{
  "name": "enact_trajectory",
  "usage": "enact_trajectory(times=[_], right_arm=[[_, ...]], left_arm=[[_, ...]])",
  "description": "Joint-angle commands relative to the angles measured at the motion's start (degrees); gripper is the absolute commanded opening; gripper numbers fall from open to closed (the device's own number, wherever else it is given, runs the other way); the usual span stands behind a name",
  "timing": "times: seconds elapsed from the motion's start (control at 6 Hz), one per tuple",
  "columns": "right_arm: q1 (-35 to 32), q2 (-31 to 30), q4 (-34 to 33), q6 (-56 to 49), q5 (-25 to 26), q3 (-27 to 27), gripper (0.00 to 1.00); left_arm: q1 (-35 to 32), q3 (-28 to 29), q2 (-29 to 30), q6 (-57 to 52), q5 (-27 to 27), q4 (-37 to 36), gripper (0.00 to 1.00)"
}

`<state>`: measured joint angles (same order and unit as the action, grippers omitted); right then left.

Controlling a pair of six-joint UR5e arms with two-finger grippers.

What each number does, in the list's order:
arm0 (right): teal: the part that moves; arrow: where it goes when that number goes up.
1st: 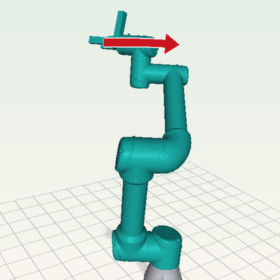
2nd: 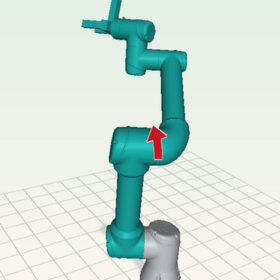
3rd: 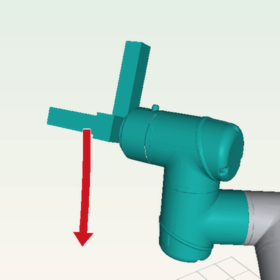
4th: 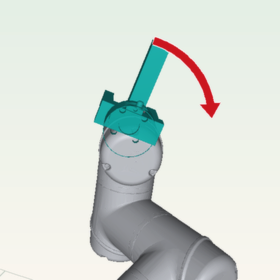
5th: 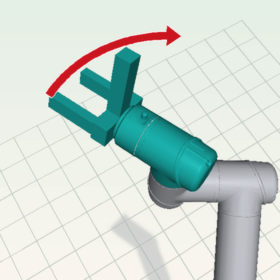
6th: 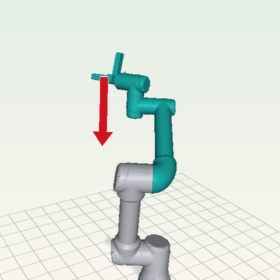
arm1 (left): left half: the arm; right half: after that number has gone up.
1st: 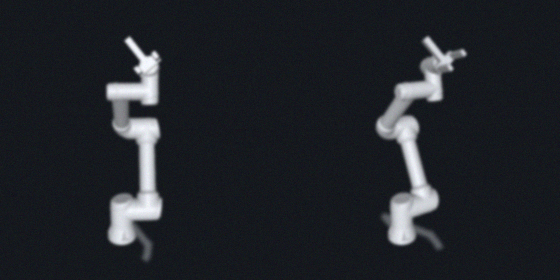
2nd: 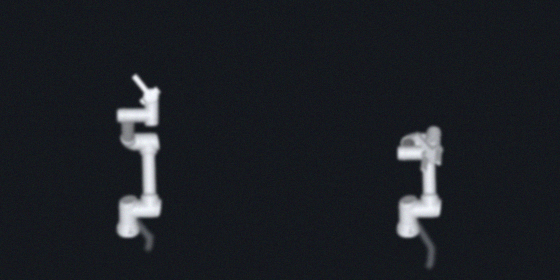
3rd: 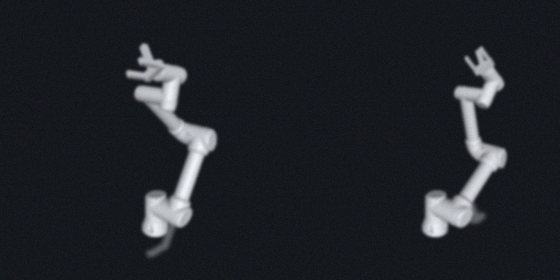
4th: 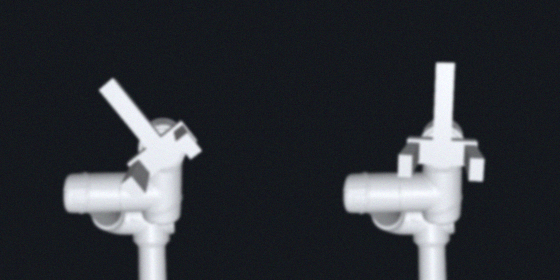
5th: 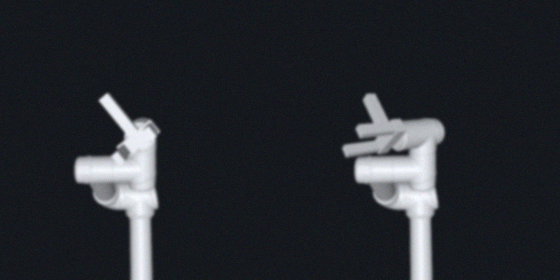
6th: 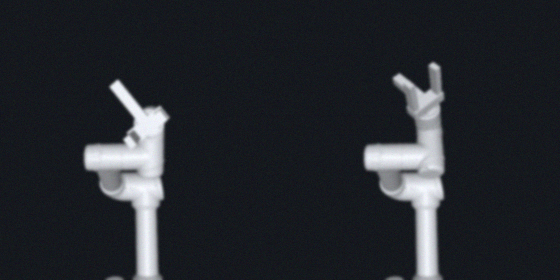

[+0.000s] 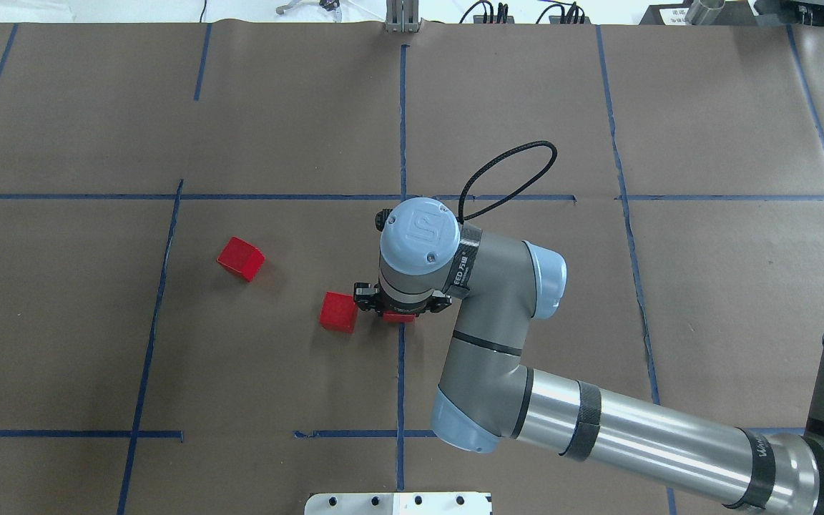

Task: Form red blocks into L shape at center
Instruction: 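Lower the cube beside the center cube and open the right gripper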

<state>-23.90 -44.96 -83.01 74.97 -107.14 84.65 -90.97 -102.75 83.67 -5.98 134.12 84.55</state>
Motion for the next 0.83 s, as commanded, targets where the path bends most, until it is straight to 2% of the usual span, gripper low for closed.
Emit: enact_trajectory(times=[0.0,0.17,0.33,0.5,0.67], right_arm=[[0.0,0.0,-0.5,-0.4,0.0,0.1,0.22],[0.0,0.0,-0.5,-0.5,0.0,0.1,0.22],[0.0,-0.2,-0.7,-1.0,0.1,0.1,0.43],[0.6,0.4,-3.1,-1.1,2.7,0.2,0.99],[0.8,0.6,-3.3,-1.1,2.9,0.2,1.00]], left_arm=[[0.0,0.0,0.0,0.0,0.0,0.0,1.00],[0.0,0.0,0.0,0.0,0.0,0.0,1.00],[0.0,0.0,0.0,0.0,0.0,0.0,1.00],[0.0,0.0,0.0,0.0,0.0,0.0,1.00],[0.0,0.0,0.0,0.0,0.0,0.0,1.00]])
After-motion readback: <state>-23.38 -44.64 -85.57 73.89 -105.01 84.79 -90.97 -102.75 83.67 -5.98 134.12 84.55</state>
